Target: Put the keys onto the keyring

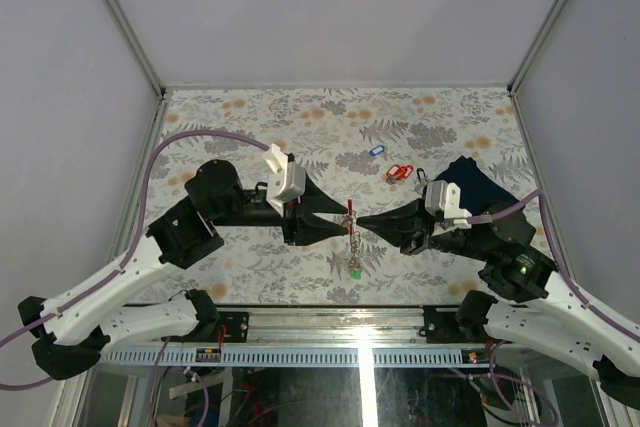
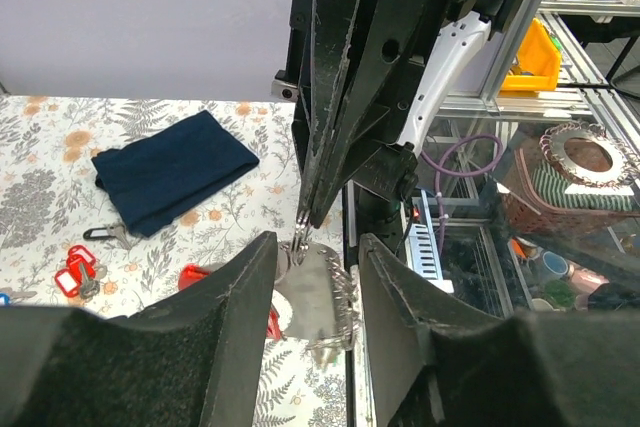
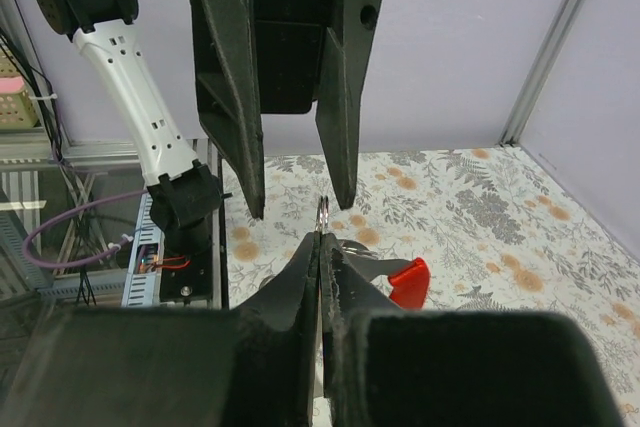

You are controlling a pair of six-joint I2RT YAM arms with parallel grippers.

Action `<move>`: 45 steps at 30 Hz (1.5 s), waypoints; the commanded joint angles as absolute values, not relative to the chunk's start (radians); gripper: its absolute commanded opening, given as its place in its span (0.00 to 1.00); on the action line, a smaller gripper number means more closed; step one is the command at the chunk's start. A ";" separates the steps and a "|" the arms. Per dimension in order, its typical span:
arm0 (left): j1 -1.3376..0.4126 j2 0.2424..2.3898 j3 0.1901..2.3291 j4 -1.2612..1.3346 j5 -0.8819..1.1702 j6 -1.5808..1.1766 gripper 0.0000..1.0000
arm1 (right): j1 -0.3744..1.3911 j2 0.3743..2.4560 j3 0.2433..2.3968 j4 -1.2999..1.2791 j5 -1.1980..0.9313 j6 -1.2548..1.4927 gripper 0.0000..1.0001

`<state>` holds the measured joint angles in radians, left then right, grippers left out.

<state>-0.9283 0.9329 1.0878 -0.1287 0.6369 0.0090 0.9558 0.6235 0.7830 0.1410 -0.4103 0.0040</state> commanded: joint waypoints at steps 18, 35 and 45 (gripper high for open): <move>-0.924 0.960 1.136 -0.111 0.690 0.048 0.00 | 0.963 0.611 0.854 0.186 -0.448 -0.009 0.05; -0.925 0.890 1.094 0.016 0.744 0.073 0.00 | 0.964 0.573 0.676 0.545 -0.445 -0.029 0.43; -0.925 0.884 1.098 0.010 0.710 0.088 0.00 | 0.963 0.651 0.683 0.685 -0.558 0.031 0.28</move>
